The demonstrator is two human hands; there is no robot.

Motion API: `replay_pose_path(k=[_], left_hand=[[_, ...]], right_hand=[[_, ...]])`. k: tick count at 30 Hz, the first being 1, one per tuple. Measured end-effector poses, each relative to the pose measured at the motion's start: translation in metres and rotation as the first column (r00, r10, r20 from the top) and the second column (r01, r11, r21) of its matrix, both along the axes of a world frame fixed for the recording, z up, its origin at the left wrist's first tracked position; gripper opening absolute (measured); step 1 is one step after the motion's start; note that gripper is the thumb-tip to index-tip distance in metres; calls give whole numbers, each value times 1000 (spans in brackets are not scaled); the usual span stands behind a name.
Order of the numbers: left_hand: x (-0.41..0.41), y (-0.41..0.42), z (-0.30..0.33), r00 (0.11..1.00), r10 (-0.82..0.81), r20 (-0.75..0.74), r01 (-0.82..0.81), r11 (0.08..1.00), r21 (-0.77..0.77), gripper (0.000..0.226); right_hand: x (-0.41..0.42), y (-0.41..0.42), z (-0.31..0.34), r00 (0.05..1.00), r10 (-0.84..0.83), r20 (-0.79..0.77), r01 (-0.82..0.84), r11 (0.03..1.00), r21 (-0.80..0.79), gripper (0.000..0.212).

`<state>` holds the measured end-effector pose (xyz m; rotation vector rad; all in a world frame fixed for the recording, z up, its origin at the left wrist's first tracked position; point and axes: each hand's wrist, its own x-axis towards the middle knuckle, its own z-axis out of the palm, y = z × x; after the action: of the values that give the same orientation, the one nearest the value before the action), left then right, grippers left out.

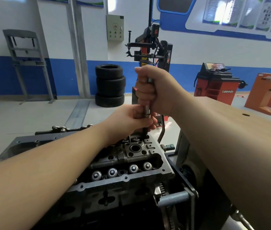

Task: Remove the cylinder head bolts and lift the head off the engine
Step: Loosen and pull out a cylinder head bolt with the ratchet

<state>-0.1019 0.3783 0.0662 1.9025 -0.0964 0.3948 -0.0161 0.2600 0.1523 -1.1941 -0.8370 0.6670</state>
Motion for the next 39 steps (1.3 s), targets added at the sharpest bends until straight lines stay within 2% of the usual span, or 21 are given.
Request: replay_pose_path(k=[2, 4, 6, 8, 10, 11, 13, 15, 16, 18, 20, 23, 27, 29, 30, 32, 33, 34, 35, 37, 39], left_hand=[[1, -5, 2, 999, 32, 12, -32, 999, -11, 17], [3, -7, 1, 997, 58, 54, -61, 997, 55, 18], [2, -10, 0, 992, 96, 78, -105, 987, 122, 45], [-1, -8, -1, 993, 91, 75, -98, 990, 105, 52], [-3, -3, -1, 997, 45, 64, -49, 997, 62, 32], [-4, 0, -1, 998, 28, 56, -30, 999, 30, 22], [-5, 5, 0, 1000, -13, 24, 14, 999, -40, 21], [-4, 7, 0, 999, -47, -6, 47, 998, -38, 24], [-4, 7, 0, 999, -45, -11, 45, 999, -8, 24], [-1, 6, 1, 1000, -14, 2, 14, 999, 45, 21], [2, 3, 0, 1000, 6, 23, -7, 998, 55, 20], [0, -4, 1, 997, 40, 58, -46, 994, 96, 21], [-3, -4, 2, 984, 155, 91, -174, 952, 250, 46], [-4, 2, 2, 983, 153, 99, -172, 955, 240, 30], [-4, 4, 1, 989, 118, 85, -133, 973, 190, 19], [-6, 5, 0, 999, 37, 17, -39, 996, 86, 17], [-6, 5, -1, 1000, -10, -21, 11, 998, 59, 21], [-5, 4, -3, 997, -48, -55, 50, 998, 45, 24], [-4, 5, -4, 995, -65, -69, 68, 997, 42, 23], [-2, 5, -3, 997, -38, -62, 38, 999, 7, 21], [-1, 3, -2, 999, 21, -32, -21, 1000, 12, 22]], right_hand=[[-8, 6, -4, 952, -305, 5, 305, 952, 13, 31], [-21, 16, -11, 805, -590, 64, 584, 807, 84, 23], [-32, 25, -19, 719, -693, 59, 678, 717, 162, 23], [-37, 32, -20, 677, -731, 90, 702, 677, 220, 34], [-33, 33, -14, 700, -698, 150, 672, 715, 192, 52], [-28, 31, -11, 763, -625, 164, 608, 780, 147, 53], [-12, 20, -5, 957, -267, 114, 265, 964, 28, 44], [6, 4, -3, 994, 89, 61, -89, 996, -11, 41], [10, -2, -3, 988, 147, 52, -147, 989, 1, 40], [10, -7, -7, 994, 98, 39, -99, 995, 28, 34], [2, -5, -15, 995, -97, 22, 94, 990, 107, 27], [-14, 4, -29, 856, -516, 37, 490, 832, 261, 19], [-40, 33, -28, 687, -723, 78, 695, 684, 219, 16], [-39, 37, -18, 694, -700, 170, 684, 714, 150, 40], [-30, 34, -14, 765, -618, 184, 610, 786, 102, 44], [-7, 15, -8, 980, -163, 112, 165, 986, -5, 42], [4, 1, -6, 995, 72, 75, -70, 997, -21, 42], [12, -10, -5, 978, 205, 47, -205, 979, -8, 41], [15, -15, -4, 971, 237, 29, -237, 972, -3, 40], [12, -11, -6, 999, 53, 12, -52, 998, -21, 34], [-9, 3, -14, 929, -356, 100, 357, 934, 7, 26]])
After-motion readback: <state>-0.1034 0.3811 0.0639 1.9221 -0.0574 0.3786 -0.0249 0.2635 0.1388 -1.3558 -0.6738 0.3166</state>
